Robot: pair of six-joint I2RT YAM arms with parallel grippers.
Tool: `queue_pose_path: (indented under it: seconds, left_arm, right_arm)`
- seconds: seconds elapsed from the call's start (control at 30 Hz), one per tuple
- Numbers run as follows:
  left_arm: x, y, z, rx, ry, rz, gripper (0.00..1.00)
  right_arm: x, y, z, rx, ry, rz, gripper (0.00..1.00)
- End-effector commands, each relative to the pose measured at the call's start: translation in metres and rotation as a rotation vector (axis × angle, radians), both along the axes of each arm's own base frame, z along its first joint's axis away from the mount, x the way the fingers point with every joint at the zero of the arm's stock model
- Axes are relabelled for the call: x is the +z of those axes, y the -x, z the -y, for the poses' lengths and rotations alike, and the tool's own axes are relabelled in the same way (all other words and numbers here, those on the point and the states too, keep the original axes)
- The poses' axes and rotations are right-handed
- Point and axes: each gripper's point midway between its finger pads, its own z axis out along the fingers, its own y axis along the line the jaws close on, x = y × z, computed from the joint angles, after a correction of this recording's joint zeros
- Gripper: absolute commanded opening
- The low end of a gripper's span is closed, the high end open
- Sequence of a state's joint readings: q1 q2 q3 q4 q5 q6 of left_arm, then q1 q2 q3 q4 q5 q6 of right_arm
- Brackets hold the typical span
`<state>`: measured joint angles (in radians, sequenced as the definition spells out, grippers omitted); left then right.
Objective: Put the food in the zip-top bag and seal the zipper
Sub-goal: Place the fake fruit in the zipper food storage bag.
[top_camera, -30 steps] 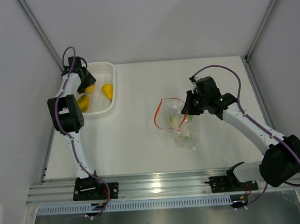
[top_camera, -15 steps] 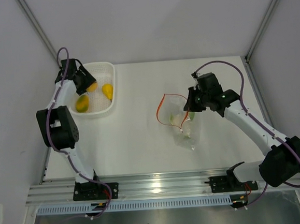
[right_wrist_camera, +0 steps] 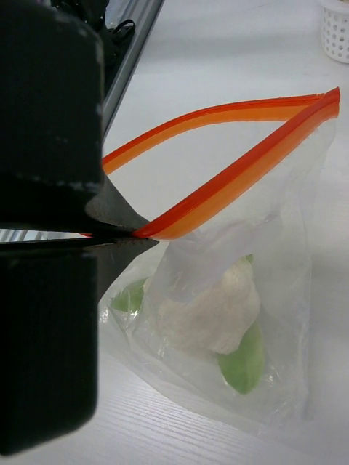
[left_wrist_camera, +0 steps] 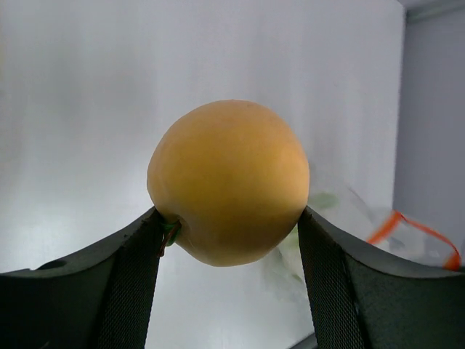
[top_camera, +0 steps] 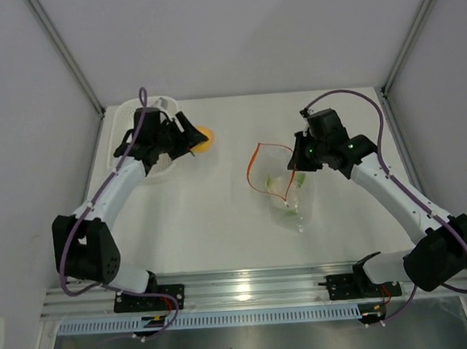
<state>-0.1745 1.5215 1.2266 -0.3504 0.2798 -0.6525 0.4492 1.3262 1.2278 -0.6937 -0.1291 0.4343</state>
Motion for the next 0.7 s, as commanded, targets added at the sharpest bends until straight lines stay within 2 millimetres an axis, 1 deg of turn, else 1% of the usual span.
queue_pose_path:
  seconds: [0.0, 0.03, 0.07, 0.13, 0.17, 0.27, 0.3, 0.33, 0.37, 0.43, 0.47, 0.53, 0.57, 0.6, 0.63, 0.67]
  left_arm:
    - [0.069, 0.039, 0.060, -0.193, 0.138, 0.171, 0.00]
    - [0.079, 0.047, 0.071, -0.228, 0.152, 0.198, 0.01]
    - [0.091, 0.064, 0.089, -0.286, 0.171, 0.226, 0.01]
    - [0.098, 0.080, 0.105, -0.342, 0.188, 0.243, 0.01]
    - [0.100, 0.093, 0.120, -0.387, 0.194, 0.246, 0.01]
    - [0.094, 0.110, 0.132, -0.414, 0.184, 0.254, 0.01]
    - [0.092, 0.119, 0.140, -0.439, 0.180, 0.256, 0.01]
    - [0.084, 0.121, 0.142, -0.439, 0.167, 0.247, 0.01]
    - [0.083, 0.126, 0.149, -0.459, 0.173, 0.247, 0.01]
    - [0.073, 0.130, 0.159, -0.483, 0.183, 0.219, 0.00]
    - [0.070, 0.136, 0.166, -0.506, 0.189, 0.209, 0.01]
    - [0.065, 0.138, 0.174, -0.520, 0.188, 0.196, 0.01]
    - [0.062, 0.142, 0.180, -0.533, 0.188, 0.191, 0.01]
    - [0.063, 0.142, 0.183, -0.539, 0.192, 0.195, 0.01]
    - [0.056, 0.142, 0.187, -0.542, 0.189, 0.175, 0.01]
    - [0.057, 0.142, 0.191, -0.548, 0.190, 0.172, 0.01]
  right_arm:
    - [0.023, -0.004, 0.000, -0.024, -0.014, 0.037, 0.00]
    - [0.028, -0.004, -0.001, -0.023, -0.027, 0.046, 0.00]
    - [0.031, -0.004, -0.002, -0.024, -0.033, 0.050, 0.00]
    - [0.035, -0.002, -0.005, -0.015, -0.053, 0.048, 0.00]
    - [0.037, -0.001, -0.005, -0.016, -0.063, 0.048, 0.00]
    - [0.041, 0.001, -0.011, -0.011, -0.096, 0.043, 0.00]
    - [0.041, 0.002, -0.012, -0.008, -0.103, 0.039, 0.00]
    - [0.041, 0.003, -0.013, -0.009, -0.111, 0.037, 0.00]
    - [0.041, 0.003, -0.015, -0.004, -0.121, 0.034, 0.00]
    - [0.041, 0.005, -0.017, -0.004, -0.133, 0.029, 0.00]
    - [0.043, 0.004, -0.017, -0.006, -0.139, 0.032, 0.00]
    - [0.050, 0.005, -0.019, -0.009, -0.159, 0.045, 0.00]
    - [0.052, 0.005, -0.020, -0.009, -0.166, 0.051, 0.00]
    - [0.055, 0.005, -0.020, -0.008, -0.173, 0.057, 0.00]
    - [0.058, 0.006, -0.020, -0.007, -0.179, 0.062, 0.00]
    - [0.059, 0.007, -0.020, -0.006, -0.183, 0.060, 0.00]
